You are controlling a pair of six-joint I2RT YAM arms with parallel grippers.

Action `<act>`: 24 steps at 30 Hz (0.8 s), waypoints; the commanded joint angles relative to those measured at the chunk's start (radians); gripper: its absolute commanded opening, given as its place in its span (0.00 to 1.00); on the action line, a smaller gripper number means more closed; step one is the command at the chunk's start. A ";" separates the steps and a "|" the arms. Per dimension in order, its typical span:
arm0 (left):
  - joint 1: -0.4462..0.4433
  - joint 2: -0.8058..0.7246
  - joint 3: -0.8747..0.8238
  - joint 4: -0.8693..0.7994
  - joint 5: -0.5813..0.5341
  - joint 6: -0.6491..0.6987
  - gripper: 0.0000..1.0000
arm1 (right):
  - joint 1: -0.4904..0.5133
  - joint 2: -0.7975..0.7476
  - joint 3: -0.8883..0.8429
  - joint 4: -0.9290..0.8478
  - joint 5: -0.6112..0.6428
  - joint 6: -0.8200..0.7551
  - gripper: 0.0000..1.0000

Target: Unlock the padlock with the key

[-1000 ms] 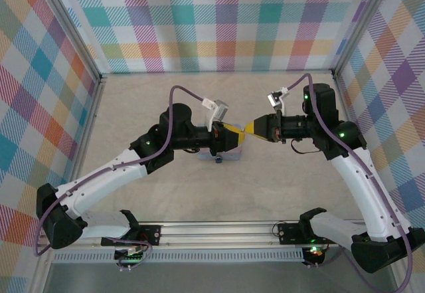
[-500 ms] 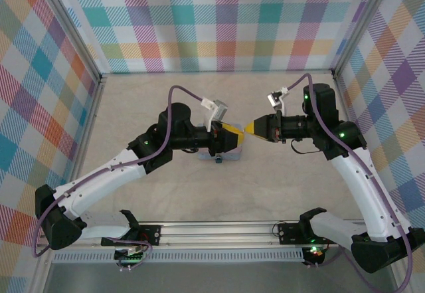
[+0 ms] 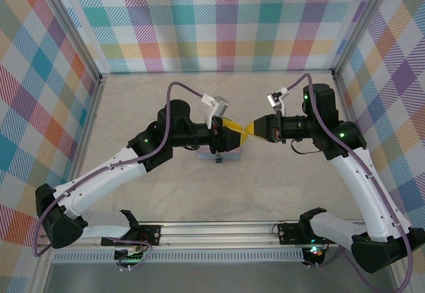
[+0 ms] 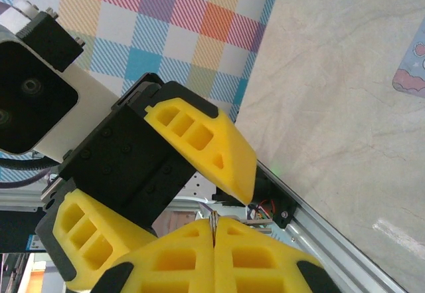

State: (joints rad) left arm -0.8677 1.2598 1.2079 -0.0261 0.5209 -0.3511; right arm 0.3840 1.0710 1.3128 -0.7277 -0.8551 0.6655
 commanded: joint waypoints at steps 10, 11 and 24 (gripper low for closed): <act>0.005 0.025 0.038 0.024 0.044 -0.012 0.33 | 0.008 -0.006 0.000 -0.007 -0.033 -0.016 0.00; 0.004 0.023 0.039 0.019 0.042 -0.008 0.30 | 0.008 -0.006 0.000 -0.007 -0.034 -0.016 0.00; 0.004 0.006 0.036 -0.036 0.025 0.021 0.05 | 0.009 -0.006 -0.004 -0.009 -0.022 -0.023 0.00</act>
State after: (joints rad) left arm -0.8612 1.2797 1.2251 -0.0628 0.5568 -0.3611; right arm 0.3790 1.0706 1.3125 -0.7364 -0.8341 0.6647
